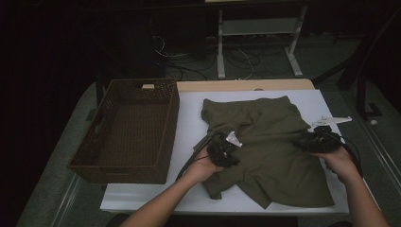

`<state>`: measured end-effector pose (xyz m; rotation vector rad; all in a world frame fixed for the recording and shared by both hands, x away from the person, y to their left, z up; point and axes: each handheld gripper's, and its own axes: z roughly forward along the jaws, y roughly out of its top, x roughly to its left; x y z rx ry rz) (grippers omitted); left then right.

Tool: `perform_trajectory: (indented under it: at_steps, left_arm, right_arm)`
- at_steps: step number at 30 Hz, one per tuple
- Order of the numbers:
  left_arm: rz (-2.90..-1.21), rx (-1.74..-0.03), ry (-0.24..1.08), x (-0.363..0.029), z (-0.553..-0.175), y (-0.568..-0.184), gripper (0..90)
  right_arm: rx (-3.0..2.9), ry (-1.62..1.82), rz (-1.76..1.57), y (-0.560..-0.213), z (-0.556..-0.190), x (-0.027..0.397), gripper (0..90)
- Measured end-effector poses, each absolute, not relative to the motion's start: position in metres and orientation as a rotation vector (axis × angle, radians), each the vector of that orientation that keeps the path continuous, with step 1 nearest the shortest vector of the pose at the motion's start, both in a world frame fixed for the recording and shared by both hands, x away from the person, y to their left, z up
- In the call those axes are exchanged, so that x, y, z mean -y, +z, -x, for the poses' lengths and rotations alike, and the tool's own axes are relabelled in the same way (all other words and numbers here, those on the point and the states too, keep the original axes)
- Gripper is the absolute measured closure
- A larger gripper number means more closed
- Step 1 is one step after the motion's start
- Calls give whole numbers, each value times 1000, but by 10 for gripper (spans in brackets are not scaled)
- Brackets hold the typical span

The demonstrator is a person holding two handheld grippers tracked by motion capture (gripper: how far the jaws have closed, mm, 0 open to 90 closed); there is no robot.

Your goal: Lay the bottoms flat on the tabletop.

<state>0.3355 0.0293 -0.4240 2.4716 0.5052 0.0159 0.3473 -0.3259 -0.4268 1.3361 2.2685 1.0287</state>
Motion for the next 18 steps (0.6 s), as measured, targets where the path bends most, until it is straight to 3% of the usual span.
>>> perform_trajectory:
  at_steps: [7, 11, 18]
  left_arm:
    - [-2532, -549, 31, -67, -328, -427, 898]
    - [-2484, -582, 44, -74, -329, -424, 896]
    - [-2401, -658, 119, -57, -342, -420, 663]
  right_arm:
    - [-2270, 1026, -1338, -427, -347, 326, 404]
    - [-2273, 1023, -1337, -428, -348, 325, 404]
    - [-2269, 1024, -1338, -427, -347, 325, 404]
